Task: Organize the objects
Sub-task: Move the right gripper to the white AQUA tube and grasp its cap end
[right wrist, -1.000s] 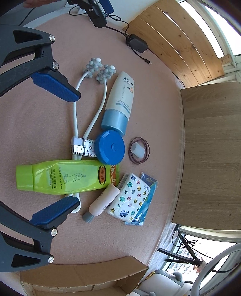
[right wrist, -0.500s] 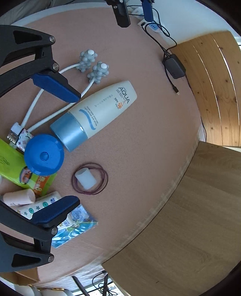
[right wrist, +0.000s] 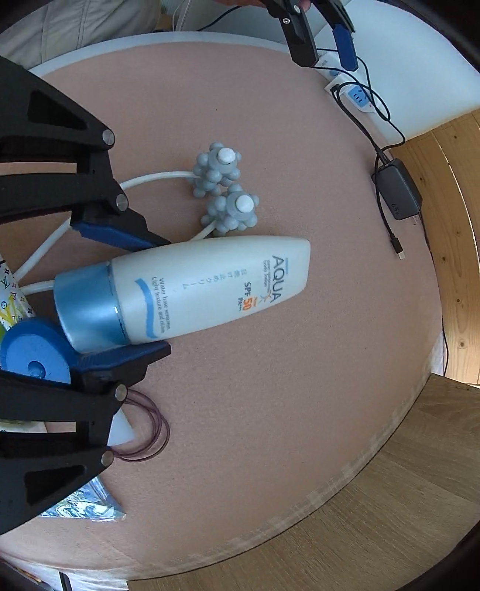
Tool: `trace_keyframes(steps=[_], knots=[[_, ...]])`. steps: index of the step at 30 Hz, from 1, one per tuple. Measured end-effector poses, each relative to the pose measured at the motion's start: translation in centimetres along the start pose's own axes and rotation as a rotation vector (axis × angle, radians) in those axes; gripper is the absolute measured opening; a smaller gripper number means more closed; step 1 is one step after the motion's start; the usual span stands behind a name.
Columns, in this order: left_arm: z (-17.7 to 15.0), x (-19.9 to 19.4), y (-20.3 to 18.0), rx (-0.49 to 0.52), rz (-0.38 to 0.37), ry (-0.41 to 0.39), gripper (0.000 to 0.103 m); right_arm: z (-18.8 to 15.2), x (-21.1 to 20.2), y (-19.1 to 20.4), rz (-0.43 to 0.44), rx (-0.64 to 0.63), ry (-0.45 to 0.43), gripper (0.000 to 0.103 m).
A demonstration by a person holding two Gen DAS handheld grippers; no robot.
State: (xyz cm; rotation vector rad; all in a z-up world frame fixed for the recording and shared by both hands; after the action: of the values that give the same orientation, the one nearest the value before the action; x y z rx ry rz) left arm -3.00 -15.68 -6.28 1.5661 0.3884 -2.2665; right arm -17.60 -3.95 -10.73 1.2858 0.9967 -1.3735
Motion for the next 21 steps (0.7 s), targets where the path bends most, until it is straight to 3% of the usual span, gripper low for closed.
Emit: trace_keyframes(steps=[11,16,21], knots=[[-0.6,-1.0,-1.2,0.025,-0.011,-0.010,0.103,-1.3,-0.9,-1.3,0.082,0.138,-0.069,0.039],[-1.0,-0.7,-1.9,0.028,-0.026,0.005,0.103,-1.8,-2.8,-1.8,0.108,0.235,-0.147,0.038],[-1.6,0.3,-3.7,0.030,-0.086,0.049,0.103,-3.5,-5.8,1.6,0.124,0.264,-0.225,0.037]])
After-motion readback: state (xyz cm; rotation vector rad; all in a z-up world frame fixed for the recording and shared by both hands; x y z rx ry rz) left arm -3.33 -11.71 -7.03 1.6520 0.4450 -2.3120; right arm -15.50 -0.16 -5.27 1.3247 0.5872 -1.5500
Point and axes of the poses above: each gripper's, at about its wrist camera, not at the fingertips, and x roughly the way its jaws point, y to its left, z to its top, the point moved 10 cm from there along x, roughly the way its jaws point, and after that the axes turned 11 degrees about y, right-handed, at the moved point
